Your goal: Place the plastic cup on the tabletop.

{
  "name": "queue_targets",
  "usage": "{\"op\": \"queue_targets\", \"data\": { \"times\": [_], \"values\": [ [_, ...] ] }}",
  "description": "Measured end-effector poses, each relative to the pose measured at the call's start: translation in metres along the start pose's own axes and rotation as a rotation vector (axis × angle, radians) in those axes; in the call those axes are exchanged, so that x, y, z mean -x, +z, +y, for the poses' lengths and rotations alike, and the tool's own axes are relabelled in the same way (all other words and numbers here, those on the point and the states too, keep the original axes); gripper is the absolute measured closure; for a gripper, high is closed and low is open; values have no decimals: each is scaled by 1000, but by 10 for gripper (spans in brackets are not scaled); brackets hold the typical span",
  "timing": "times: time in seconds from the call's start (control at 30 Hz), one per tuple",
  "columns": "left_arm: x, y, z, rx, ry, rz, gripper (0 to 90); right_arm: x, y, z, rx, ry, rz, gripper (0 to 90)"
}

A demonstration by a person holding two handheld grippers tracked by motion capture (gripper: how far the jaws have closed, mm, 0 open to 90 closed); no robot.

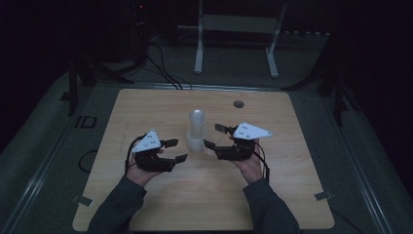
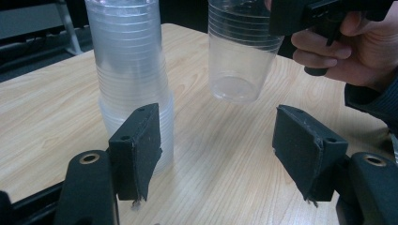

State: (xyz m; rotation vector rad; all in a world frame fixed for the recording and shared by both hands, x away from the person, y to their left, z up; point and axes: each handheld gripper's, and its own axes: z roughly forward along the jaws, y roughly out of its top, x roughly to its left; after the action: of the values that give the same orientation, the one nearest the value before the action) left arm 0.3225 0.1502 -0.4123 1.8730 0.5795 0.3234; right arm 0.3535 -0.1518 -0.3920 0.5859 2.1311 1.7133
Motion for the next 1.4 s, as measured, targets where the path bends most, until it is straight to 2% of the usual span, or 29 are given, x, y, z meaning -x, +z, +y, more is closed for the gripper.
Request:
{"op": "queue_targets", "data": {
  "times": [1.4],
  "values": [
    [0, 1, -1, -6, -4, -2, 331, 11, -3, -15, -31, 28, -23, 288]
  ]
}}
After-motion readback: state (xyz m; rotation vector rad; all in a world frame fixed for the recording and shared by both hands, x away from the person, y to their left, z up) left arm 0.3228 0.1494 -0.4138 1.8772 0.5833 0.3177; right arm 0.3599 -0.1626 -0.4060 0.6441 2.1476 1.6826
